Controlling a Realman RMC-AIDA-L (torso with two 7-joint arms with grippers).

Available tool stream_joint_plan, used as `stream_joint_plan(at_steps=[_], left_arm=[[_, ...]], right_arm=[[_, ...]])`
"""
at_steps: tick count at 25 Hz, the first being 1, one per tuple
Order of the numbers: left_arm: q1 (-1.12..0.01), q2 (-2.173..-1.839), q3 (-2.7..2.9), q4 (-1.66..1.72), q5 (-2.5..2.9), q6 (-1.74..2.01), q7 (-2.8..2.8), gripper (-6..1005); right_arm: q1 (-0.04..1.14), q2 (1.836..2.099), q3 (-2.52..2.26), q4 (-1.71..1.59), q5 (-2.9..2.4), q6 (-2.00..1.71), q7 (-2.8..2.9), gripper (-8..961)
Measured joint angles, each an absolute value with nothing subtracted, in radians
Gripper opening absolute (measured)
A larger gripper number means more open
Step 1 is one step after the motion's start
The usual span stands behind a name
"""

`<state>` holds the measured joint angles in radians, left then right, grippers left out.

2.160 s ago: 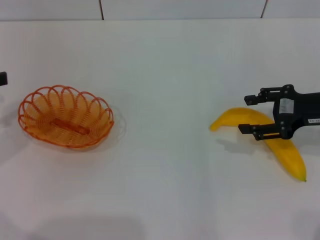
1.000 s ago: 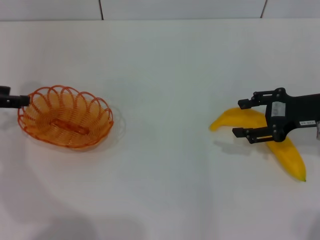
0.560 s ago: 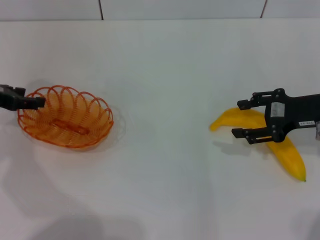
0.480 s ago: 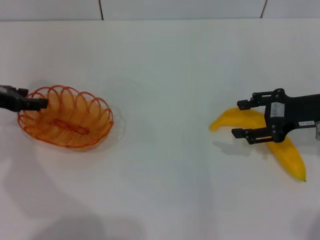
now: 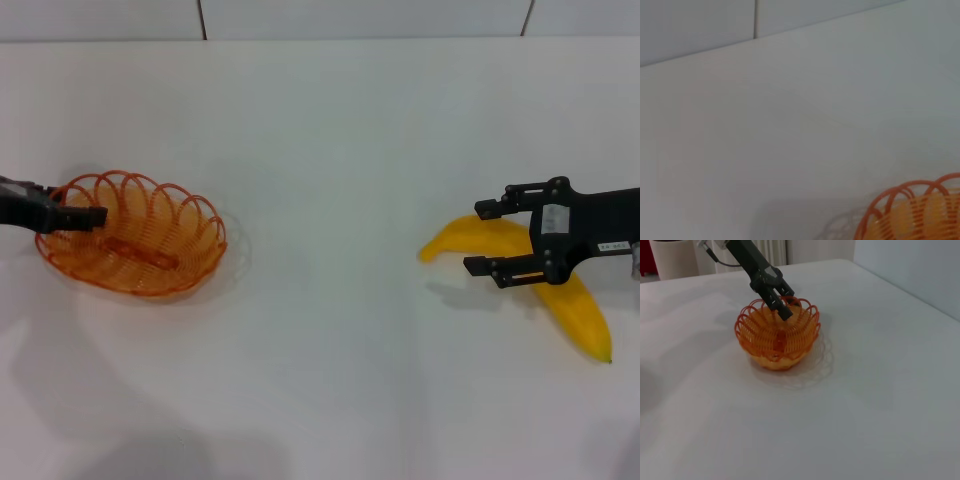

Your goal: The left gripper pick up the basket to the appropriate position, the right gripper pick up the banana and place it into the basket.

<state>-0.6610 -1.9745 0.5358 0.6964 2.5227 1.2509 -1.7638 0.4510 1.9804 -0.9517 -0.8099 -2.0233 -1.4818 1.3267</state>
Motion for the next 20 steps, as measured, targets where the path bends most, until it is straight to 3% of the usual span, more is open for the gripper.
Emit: stream_joint_plan(at_steps=[20], left_arm=[[-0.658, -1.983, 0.522, 0.658, 2.514, 1.181, -1.725, 595]], right_arm=[[0.451, 1.979, -0.950, -0.810, -2.040, -1.482, 1.352, 758]])
